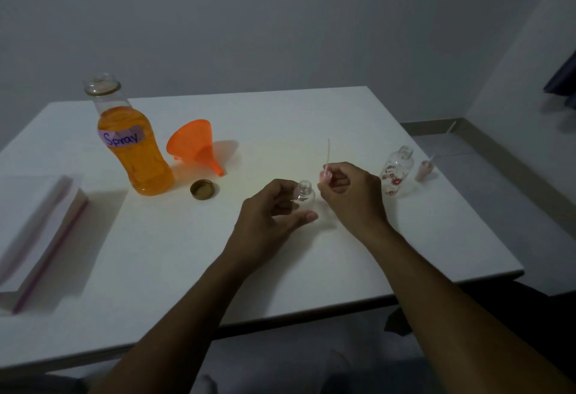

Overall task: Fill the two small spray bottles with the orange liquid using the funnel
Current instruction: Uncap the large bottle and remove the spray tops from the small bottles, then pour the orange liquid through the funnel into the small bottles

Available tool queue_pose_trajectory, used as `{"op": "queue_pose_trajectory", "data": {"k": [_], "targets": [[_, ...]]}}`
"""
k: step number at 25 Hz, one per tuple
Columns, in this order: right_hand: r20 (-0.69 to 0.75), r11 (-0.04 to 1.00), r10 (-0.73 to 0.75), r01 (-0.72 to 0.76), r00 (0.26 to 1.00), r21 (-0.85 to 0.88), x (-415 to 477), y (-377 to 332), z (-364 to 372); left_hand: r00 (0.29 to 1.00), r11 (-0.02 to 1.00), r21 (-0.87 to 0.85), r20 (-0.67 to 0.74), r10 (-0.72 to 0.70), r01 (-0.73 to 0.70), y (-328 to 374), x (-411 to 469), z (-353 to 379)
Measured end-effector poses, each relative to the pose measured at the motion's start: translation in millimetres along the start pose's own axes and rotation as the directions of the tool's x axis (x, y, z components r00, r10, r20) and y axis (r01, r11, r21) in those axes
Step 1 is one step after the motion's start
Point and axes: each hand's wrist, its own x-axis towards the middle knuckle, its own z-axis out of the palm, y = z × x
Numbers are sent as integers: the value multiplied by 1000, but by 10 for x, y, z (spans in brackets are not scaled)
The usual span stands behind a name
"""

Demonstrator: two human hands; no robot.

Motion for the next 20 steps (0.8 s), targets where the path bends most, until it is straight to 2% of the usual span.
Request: {"op": "queue_pose_trajectory", "data": {"k": [6, 9, 14, 17, 20], "targets": [[-31, 999, 28, -29, 999, -42, 68, 102, 64, 998, 999, 51, -59, 15, -11, -67, 112, 112], [33, 994, 111, -112, 993, 10, 48, 83, 26, 998, 997, 79, -71, -1, 7, -97, 121, 104], [99, 979, 197, -200, 975, 23, -268, -67, -215, 998, 991, 131, 52, -38, 31, -94, -8, -30], [39, 992, 127, -128, 991, 24, -515, -281, -450, 1000, 965, 263, 14, -3, 0, -70, -191, -330], [2, 994, -98, 98, 995, 45, -732, -560, -521, 978, 947, 320, -198, 62, 5, 5, -373, -808]]}}
